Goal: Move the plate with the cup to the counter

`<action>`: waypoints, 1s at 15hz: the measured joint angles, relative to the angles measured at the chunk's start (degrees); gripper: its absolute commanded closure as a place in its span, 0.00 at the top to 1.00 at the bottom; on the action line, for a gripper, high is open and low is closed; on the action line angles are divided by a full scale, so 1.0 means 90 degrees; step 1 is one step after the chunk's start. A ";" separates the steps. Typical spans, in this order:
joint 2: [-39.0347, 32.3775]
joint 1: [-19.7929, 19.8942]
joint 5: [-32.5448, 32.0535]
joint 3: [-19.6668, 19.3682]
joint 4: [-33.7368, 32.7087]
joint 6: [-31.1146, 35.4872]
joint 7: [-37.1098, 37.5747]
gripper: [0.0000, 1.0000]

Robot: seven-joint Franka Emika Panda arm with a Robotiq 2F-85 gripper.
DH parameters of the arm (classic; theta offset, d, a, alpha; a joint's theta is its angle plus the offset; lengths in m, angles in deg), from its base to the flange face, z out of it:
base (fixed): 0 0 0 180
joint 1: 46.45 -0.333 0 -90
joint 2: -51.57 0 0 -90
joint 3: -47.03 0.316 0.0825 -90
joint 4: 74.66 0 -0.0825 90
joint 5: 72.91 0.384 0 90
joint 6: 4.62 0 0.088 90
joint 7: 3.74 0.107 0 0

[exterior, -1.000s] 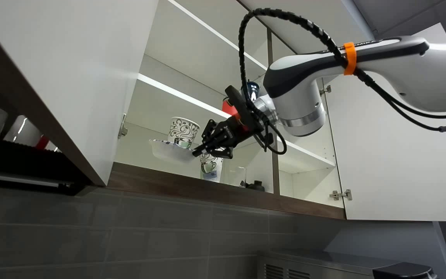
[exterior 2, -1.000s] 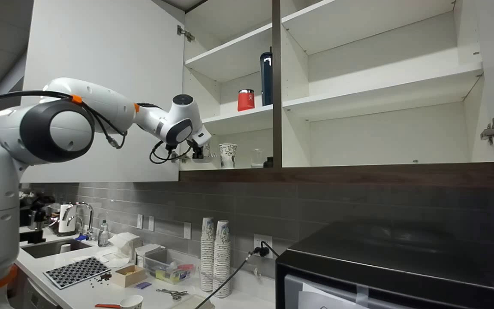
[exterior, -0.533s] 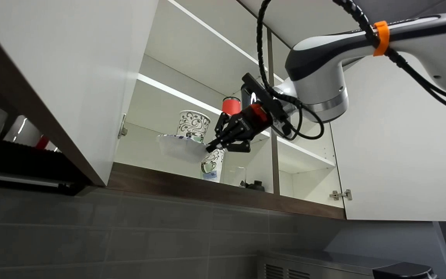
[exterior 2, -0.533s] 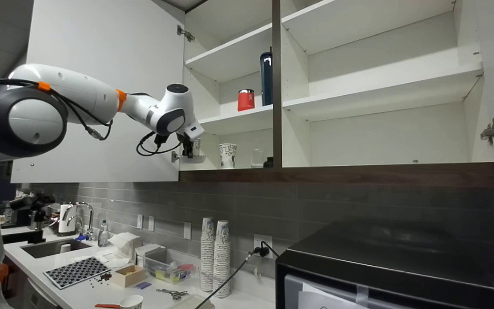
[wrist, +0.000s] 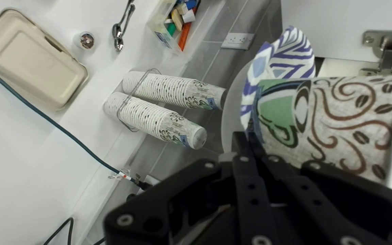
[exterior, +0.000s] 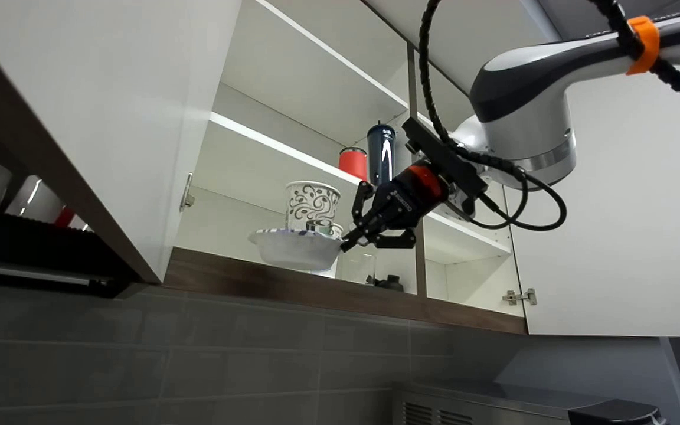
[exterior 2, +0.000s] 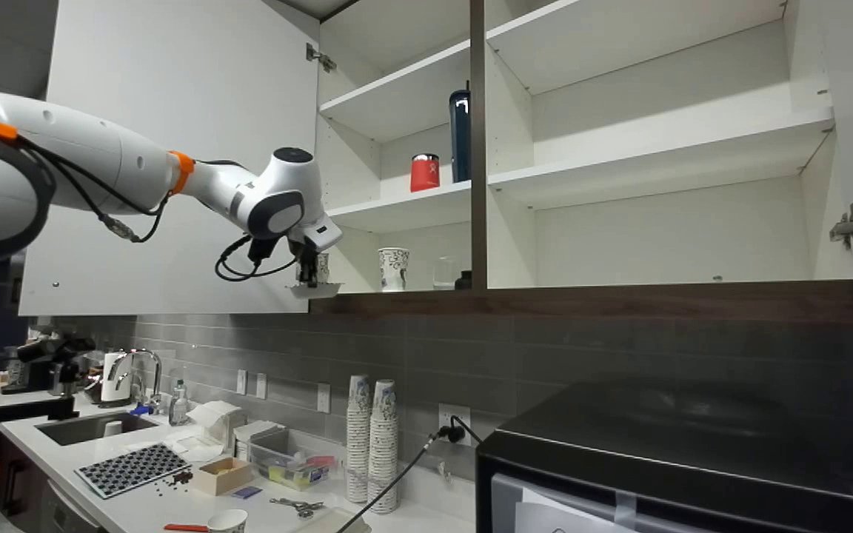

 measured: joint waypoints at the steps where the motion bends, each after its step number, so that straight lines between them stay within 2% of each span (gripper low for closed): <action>1: 0.0114 0.0000 0.0002 -0.0006 0.0178 -0.0077 -0.0121 0.00; 8: 0.0697 0.0000 0.0080 -0.0072 0.1279 -0.0351 -0.0705 0.02; 15: 0.0779 0.0000 0.0105 -0.0080 0.1409 -0.0351 -0.0750 0.02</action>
